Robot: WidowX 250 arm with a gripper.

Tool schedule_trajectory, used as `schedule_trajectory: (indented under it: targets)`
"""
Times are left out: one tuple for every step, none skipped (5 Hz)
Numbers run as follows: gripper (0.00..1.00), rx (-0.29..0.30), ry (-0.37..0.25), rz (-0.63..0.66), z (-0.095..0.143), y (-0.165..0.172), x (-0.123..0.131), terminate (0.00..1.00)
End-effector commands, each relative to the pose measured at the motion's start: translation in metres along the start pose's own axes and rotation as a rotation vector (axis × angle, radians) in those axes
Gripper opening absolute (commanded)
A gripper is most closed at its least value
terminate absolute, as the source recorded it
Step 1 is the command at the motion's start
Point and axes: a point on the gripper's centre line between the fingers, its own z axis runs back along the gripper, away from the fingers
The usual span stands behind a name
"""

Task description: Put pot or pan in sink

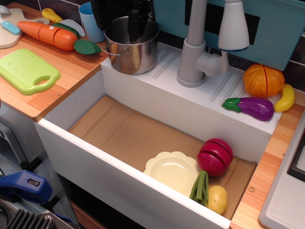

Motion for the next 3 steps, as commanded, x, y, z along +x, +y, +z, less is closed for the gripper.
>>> schedule_trajectory:
  targets:
    - [1.00,0.000,0.000,0.000,0.000,0.000,0.000,0.00]
    - [1.00,0.042,-0.054,-0.198,0.000,0.002,0.015,0.00]
    - [1.00,0.078,-0.123,-0.366,-0.005,0.002,0.032,0.00]
